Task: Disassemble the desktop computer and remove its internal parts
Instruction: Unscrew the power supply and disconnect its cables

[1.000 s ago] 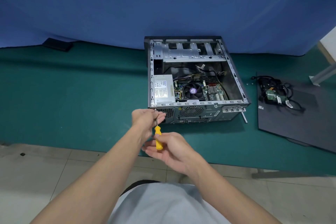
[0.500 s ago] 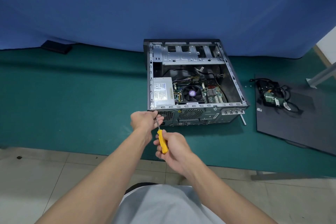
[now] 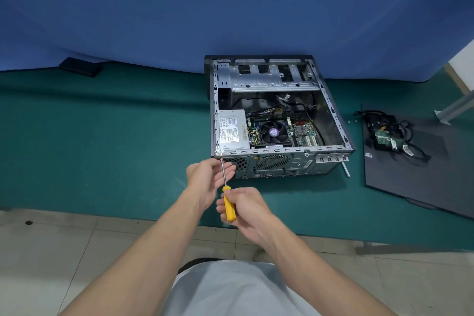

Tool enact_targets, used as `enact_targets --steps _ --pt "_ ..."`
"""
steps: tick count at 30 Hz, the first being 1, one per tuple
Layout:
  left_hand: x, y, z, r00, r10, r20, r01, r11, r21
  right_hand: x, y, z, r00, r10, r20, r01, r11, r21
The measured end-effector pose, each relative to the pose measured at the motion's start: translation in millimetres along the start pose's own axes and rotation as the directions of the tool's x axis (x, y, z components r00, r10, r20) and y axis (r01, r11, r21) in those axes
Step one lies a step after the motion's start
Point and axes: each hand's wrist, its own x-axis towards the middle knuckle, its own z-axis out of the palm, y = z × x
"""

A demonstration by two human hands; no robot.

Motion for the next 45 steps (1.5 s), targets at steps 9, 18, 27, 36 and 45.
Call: enact_targets --steps 9,18,27,36,45 --pt "9 -6 1 0.999 0.043 -0.033 -0.041 0.997 0.071 8 7 -1 0.986 -0.085 -0.145 0.065 0.989 -0.134" --pt "14 -3 -9 0.999 0.046 0.023 -0.049 0.987 0.150 14 13 -7 0.962 -0.171 -0.214 0.109 0.955 -0.275" --pt "18 0 -10 0.996 -0.004 0.086 -0.011 0.985 0.173 15 20 -5 0.951 -0.171 -0.259 0.084 0.945 -0.316" --pt "24 -5 -11 0.995 0.077 0.062 -0.091 0.960 0.266 15 26 -2 0.942 -0.156 -0.296 0.063 0.952 -0.301" --pt "24 -13 -7 0.972 0.199 0.122 -0.232 0.873 0.429 19 28 -8 0.929 -0.159 -0.333 0.057 0.953 -0.296"
